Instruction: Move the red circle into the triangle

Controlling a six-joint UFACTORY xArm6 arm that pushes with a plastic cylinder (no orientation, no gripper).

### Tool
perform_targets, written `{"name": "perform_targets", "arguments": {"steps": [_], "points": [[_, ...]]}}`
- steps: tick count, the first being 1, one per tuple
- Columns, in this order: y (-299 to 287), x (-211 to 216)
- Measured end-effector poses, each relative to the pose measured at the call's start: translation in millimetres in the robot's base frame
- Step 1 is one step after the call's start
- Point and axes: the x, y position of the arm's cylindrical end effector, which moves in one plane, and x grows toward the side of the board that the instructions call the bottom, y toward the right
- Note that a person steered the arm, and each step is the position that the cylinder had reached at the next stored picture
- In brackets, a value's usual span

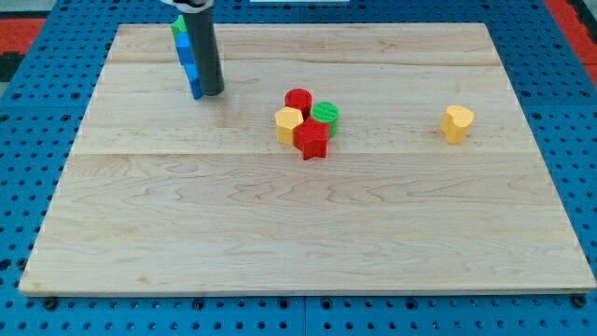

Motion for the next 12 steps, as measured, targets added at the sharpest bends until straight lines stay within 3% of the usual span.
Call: {"name": "perform_targets", "arguments": {"steps": [1, 3, 5, 6, 7, 10, 12], "points": [[-26, -21], [-71, -24], [84, -31], [157, -4], [159, 46], [77, 76], [21, 7]]}}
